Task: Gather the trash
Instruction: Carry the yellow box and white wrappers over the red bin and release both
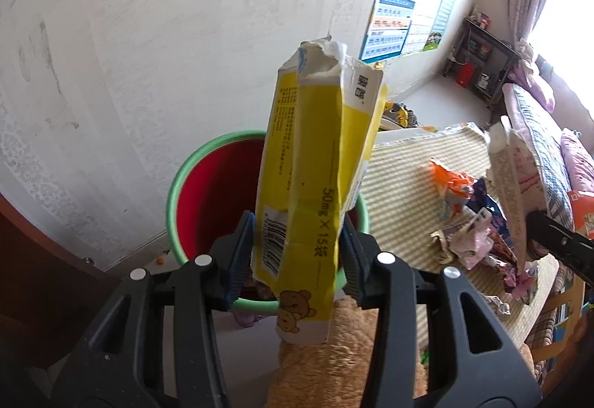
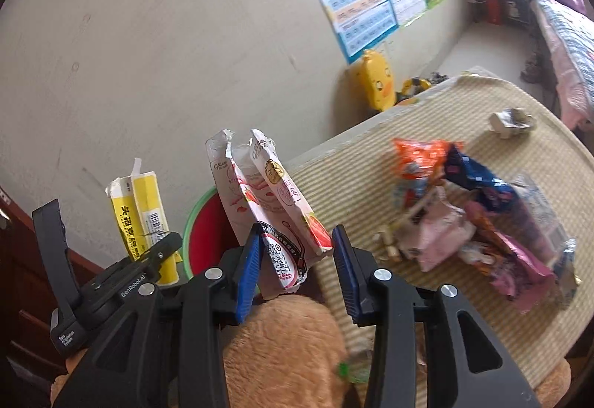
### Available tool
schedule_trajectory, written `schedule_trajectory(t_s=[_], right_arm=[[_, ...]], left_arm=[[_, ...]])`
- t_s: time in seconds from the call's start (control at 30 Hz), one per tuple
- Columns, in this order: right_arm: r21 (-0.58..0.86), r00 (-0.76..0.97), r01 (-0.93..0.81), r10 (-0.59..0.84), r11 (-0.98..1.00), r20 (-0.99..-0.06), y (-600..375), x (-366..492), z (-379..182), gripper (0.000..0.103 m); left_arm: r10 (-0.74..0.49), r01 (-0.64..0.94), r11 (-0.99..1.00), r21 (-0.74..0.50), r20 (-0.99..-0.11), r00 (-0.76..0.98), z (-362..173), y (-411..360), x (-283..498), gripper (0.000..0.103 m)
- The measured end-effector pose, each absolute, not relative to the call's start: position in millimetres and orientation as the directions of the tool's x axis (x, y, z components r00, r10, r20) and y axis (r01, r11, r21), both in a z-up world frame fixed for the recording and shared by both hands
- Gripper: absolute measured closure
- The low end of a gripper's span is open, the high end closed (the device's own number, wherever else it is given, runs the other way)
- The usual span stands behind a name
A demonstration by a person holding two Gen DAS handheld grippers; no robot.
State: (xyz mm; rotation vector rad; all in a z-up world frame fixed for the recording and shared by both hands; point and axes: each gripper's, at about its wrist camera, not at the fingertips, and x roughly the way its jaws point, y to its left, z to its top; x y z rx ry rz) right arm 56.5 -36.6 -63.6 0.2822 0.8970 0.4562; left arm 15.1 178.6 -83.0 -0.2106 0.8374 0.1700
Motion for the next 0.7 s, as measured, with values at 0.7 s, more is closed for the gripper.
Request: schedule_trajectory(t_s=[0.7], right_arm=[[0.404, 0.44, -0.303, 0.503, 0.863, -0.744, 42.2, 100.2, -101.5, 0.065]], left_arm=[[0.091, -0.331, 0.935, -0.13, -0.812, 0.576, -123.6, 220.5, 27.4, 0.06]])
